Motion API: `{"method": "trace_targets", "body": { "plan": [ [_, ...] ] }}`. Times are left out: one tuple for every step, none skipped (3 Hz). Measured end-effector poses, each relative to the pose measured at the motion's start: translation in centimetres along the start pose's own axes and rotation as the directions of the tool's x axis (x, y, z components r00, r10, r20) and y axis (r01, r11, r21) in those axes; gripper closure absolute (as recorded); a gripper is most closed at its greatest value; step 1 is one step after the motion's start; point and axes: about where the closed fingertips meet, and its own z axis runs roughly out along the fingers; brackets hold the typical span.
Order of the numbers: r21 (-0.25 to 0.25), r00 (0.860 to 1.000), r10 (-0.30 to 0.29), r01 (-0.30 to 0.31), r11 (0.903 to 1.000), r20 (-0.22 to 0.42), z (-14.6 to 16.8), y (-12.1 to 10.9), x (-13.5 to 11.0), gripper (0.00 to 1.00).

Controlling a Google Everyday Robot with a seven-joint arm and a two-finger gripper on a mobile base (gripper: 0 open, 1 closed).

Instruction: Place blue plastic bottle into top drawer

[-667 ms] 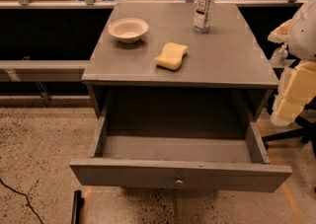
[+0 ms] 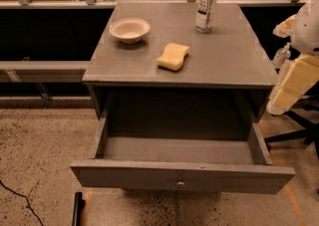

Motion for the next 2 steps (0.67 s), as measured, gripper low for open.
{"method": "trace_targets", "body": {
  "plan": [
    [0.086,0.987,0.077,-0.089,0.9922,0.142,1.6,-5.9,0.9,0.00],
    [0.156,0.937,0.102,-0.161,0.9746,0.333,2.9,-12.2,1.4,0.00]
  ]
}}
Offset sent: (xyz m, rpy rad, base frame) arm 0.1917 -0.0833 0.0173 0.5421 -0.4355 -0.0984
